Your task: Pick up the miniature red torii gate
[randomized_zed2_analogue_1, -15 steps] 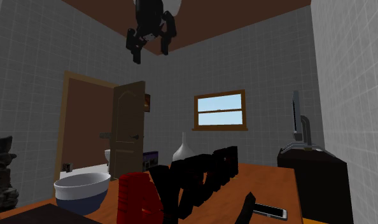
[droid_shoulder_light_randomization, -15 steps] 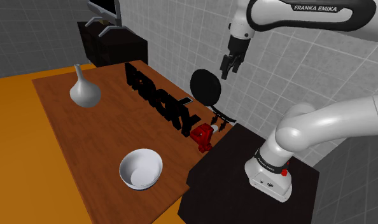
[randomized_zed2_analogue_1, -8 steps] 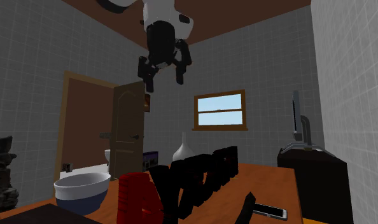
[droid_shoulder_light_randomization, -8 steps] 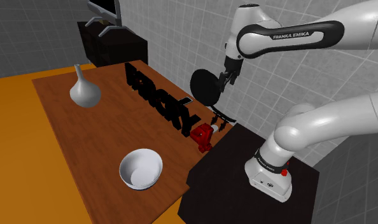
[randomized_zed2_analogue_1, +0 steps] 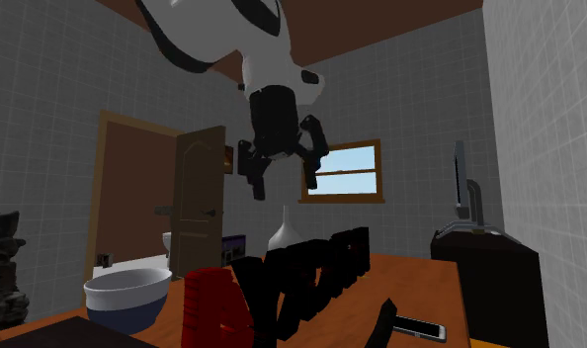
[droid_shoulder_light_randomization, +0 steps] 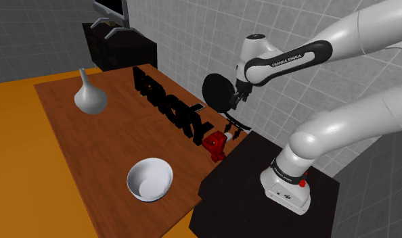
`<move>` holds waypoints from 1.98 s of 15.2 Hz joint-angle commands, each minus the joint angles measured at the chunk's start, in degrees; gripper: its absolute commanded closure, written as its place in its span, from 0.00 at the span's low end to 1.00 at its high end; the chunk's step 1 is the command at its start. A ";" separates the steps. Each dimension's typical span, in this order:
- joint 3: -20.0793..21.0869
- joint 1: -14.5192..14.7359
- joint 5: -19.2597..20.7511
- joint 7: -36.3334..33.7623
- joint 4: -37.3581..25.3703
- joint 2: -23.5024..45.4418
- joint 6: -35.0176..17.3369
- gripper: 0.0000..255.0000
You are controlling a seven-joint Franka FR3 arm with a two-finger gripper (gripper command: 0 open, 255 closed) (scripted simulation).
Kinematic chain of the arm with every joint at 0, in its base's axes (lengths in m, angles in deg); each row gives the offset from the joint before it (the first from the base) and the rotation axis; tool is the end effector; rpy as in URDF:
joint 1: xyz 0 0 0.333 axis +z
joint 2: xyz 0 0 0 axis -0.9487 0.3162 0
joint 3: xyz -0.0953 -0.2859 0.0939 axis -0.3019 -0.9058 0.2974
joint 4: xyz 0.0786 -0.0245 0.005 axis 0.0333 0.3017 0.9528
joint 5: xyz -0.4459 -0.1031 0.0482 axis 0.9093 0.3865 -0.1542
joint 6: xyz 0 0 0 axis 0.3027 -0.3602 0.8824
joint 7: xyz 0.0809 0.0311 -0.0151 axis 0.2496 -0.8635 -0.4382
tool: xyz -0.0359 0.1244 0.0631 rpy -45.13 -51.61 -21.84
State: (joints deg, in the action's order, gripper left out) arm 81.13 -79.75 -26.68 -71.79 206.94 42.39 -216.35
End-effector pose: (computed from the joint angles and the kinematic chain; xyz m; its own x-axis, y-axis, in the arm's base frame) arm 0.3928 -0.1019 0.2841 0.9983 -0.0559 -0.0138 -0.0529 -0.9853 0.1624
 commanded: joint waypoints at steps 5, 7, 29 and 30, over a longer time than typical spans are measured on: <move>-1.59 -5.25 7.87 -2.65 1.77 12.26 -14.73 0.00; -1.92 -7.37 11.43 -4.47 1.39 17.15 -19.44 0.00; -9.91 -11.06 43.20 -29.52 -9.11 47.46 -39.69 1.00; -9.91 -11.05 43.21 -29.54 -9.10 47.46 -39.70 1.00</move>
State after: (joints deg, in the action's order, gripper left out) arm 71.21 -90.82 16.52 -101.30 197.86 89.79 -256.03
